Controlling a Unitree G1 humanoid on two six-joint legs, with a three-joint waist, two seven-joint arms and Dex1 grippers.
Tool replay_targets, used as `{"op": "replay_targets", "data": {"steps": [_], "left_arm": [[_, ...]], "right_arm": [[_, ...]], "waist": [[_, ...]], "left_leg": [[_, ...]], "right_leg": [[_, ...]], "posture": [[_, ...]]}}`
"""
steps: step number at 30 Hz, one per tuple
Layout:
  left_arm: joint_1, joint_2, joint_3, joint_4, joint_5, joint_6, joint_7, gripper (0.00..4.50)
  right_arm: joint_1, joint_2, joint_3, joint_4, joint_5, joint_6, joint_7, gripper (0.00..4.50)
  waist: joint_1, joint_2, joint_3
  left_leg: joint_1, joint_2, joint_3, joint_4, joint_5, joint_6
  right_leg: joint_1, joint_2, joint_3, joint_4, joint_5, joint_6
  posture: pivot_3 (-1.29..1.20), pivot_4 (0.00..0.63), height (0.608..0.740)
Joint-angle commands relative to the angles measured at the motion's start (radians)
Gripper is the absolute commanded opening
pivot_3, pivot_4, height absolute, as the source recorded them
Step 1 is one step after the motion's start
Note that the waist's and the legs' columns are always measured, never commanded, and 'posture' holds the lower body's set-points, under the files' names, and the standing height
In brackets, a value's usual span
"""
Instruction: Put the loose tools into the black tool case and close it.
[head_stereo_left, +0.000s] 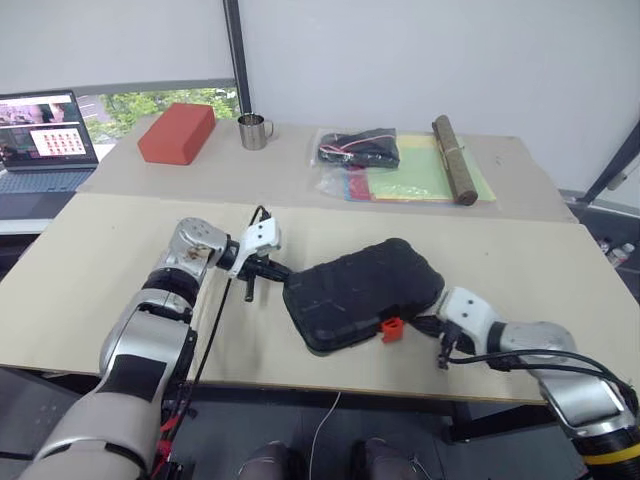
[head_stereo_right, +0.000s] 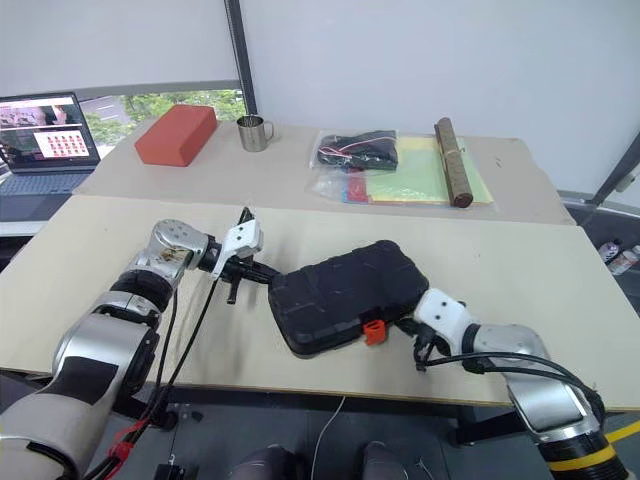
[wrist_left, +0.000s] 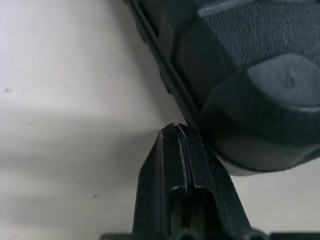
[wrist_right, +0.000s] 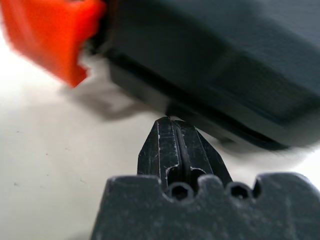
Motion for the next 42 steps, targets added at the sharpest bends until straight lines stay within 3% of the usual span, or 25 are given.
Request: {"op": "replay_targets", "data": {"steps": [1, 4, 9, 14, 21, 25, 38, 42], "left_arm": [[-0.097, 0.007, 0.133, -0.103, -0.165, 0.295, -0.049, 0.04], [-0.078, -0.012, 0.14, -0.287, -0.243, 0.504, -0.109, 0.04], [0.078, -0.158, 0.0, -0.581, -0.206, 0.529, -0.012, 0.04], [0.143, -0.209, -0.135, -0.554, -0.062, 0.372, 0.104, 0.04], [0.197, -0.131, -0.271, -0.482, 0.082, 0.125, 0.109, 0.04], [0.195, -0.131, -0.273, -0.46, 0.07, 0.11, 0.108, 0.04], [0.171, -0.174, -0.249, -0.456, 0.035, 0.124, 0.114, 0.04], [0.167, -0.186, -0.258, -0.456, 0.043, 0.097, 0.115, 0.04]], "right_arm": [[0.092, -0.006, -0.155, -0.189, 0.195, 0.105, 0.047, 0.0], [0.134, 0.005, -0.233, -0.278, 0.322, 0.189, 0.043, 0.0], [0.11, 0.03, -0.204, -0.322, 0.363, 0.253, -0.031, 0.0], [0.054, 0.04, -0.138, -0.299, 0.338, 0.263, -0.069, 0.0], [0.011, 0.043, -0.06, -0.247, 0.289, 0.246, -0.099, 0.0], [0.014, 0.035, -0.027, -0.237, 0.265, 0.244, -0.101, 0.0], [0.105, 0.01, -0.038, -0.258, 0.245, 0.255, -0.104, 0.0], [0.13, 0.021, 0.009, -0.241, 0.213, 0.234, -0.115, 0.0]], "waist": [[0.002, 0.0, 0.0], [0.003, 0.0, 0.0], [0.008, 0.001, 0.0], [0.006, 0.001, 0.0], [0.012, 0.004, -0.004], [0.009, 0.007, -0.009], [0.013, 0.006, -0.017], [0.015, 0.006, -0.017]], "left_leg": [[-0.001, 0.0, -0.001, 0.0, 0.0, 0.0], [-0.003, 0.001, -0.002, 0.002, 0.0, 0.0], [0.008, 0.0, -0.003, 0.002, -0.001, 0.001], [0.006, 0.001, -0.003, 0.002, -0.001, 0.001], [0.008, 0.001, -0.004, 0.002, -0.001, 0.001], [0.014, 0.001, -0.004, 0.0, -0.002, 0.001], [0.014, 0.001, -0.005, 0.0, -0.003, 0.003], [0.013, 0.001, -0.006, 0.0, -0.003, 0.004]], "right_leg": [[0.0, 0.0, 0.0, 0.0, 0.0, 0.0], [0.0, 0.003, 0.0, 0.0, 0.0, 0.0], [0.011, 0.001, 0.003, -0.002, 0.0, 0.002], [0.007, 0.001, 0.007, -0.002, 0.001, 0.0], [0.009, -0.005, 0.005, -0.001, 0.002, -0.001], [0.016, -0.007, 0.005, -0.003, 0.001, -0.002], [0.016, -0.008, 0.004, -0.003, 0.001, -0.001], [0.016, -0.008, 0.003, -0.004, 0.0, 0.0]], "posture": [[0.0, 0.15, 0.736], [0.0, 0.15, 0.736], [0.0, 0.15, 0.736], [0.0, 0.15, 0.736], [0.0, 0.15, 0.736], [0.0, 0.15, 0.736], [0.0, 0.15, 0.736], [0.0, 0.15, 0.736]]}}
